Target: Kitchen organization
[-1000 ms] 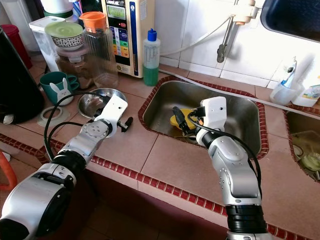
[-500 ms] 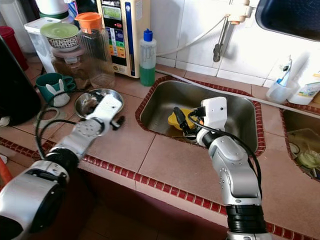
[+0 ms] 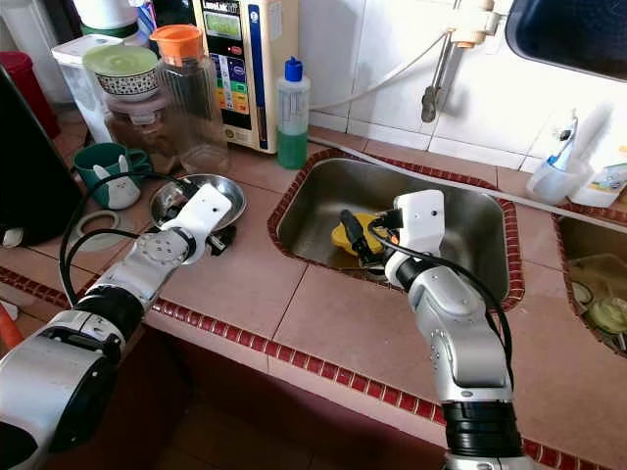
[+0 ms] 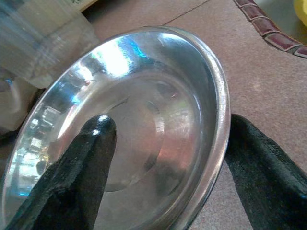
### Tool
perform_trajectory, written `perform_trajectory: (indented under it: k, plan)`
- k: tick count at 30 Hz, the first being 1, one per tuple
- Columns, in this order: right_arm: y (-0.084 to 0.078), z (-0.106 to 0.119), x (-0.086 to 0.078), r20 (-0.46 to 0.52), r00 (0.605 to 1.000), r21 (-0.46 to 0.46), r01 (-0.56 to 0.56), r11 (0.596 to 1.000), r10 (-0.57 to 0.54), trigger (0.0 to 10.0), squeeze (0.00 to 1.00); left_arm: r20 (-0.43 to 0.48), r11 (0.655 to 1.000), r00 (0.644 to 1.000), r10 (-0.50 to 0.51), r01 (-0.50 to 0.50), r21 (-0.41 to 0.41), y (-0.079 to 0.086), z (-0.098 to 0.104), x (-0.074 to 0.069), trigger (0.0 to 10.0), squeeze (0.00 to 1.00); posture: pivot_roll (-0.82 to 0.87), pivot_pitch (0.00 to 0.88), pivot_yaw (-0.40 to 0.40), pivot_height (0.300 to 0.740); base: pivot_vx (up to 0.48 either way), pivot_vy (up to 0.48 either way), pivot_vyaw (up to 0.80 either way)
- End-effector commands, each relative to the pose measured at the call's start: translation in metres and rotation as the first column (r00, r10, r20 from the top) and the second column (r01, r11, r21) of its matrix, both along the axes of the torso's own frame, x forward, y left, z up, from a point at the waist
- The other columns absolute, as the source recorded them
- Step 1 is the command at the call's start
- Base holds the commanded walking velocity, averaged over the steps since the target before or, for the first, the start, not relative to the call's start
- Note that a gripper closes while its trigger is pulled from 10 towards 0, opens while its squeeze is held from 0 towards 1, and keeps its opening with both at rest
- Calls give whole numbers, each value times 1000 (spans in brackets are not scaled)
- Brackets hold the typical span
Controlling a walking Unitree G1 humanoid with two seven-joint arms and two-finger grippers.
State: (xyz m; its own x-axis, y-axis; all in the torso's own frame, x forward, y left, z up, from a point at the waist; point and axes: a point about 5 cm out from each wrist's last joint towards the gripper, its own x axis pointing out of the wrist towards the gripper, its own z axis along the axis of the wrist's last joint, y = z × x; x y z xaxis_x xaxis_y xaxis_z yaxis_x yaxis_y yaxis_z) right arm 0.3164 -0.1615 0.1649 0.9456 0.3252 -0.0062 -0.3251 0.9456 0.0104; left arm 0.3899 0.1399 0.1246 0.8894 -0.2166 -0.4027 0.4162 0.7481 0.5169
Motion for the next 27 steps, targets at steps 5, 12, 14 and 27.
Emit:
perform_trajectory:
  k: [5, 12, 14, 27]
  plan:
    - [-5, 10, 1, 31, 999, -1, 16, 1000, -16, 10000, 0, -166, 999, 985, -37, 42, 29, -1, -33, -16, 0, 0, 38, 0, 16, 740, 0, 0, 0]
    - [-5, 11, 1, 32, 999, -1, 19, 1000, -19, 10000, 0, -147, 999, 989, -29, 32, 21, -1, -29, -14, 0, 0, 38, 0, 16, 740, 0, 0, 0]
    - [-5, 10, 2, 32, 999, 0, 21, 1000, -21, 10000, 0, -136, 999, 990, -28, 31, 18, -1, -27, -13, 0, 0, 37, 0, 18, 740, 0, 0, 0]
    - [-8, 10, 3, 34, 999, -2, 31, 1000, -31, 10000, 0, -111, 999, 993, -40, 38, -19, -8, -20, -9, 0, 0, 39, 0, 18, 740, 0, 0, 0]
